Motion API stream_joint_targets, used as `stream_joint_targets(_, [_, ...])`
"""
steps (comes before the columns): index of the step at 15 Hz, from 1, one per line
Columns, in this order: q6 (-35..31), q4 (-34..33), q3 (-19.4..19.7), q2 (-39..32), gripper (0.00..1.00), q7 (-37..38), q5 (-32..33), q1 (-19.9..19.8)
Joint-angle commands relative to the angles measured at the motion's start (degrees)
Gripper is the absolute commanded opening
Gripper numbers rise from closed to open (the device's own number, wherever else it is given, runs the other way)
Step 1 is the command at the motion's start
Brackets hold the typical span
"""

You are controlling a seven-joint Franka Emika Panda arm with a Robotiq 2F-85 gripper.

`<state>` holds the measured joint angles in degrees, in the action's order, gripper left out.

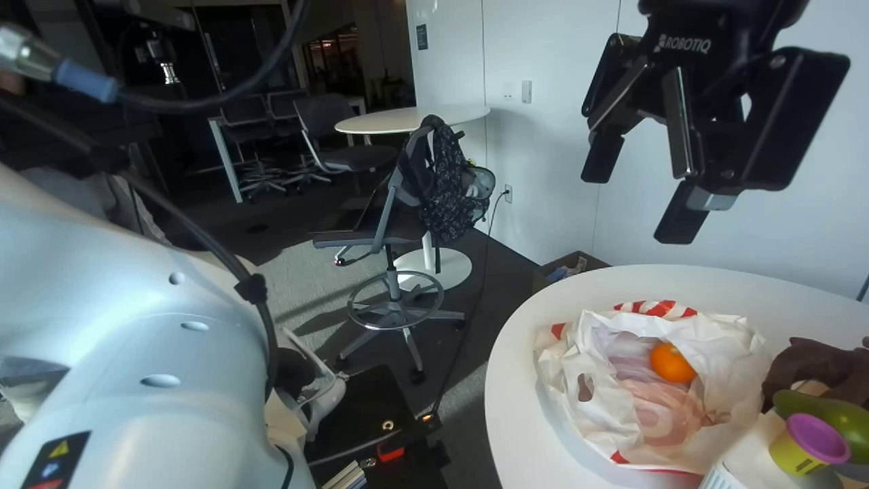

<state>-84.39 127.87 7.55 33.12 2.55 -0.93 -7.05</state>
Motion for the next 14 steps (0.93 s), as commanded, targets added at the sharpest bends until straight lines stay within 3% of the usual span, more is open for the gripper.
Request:
stream_joint_targets(1, [0.2,-0.2,-0.3,-0.1,1.0,-0.2,-0.1,-0.4])
stream_joint_targets(7, [-1.3,0.5,-0.5,-0.6,1.0,0.4,-0.2,-0.4])
stream_joint_targets(14, [-23.7,6.9,-1.7,-11.8,1.0,5.3,0.2,-0.7])
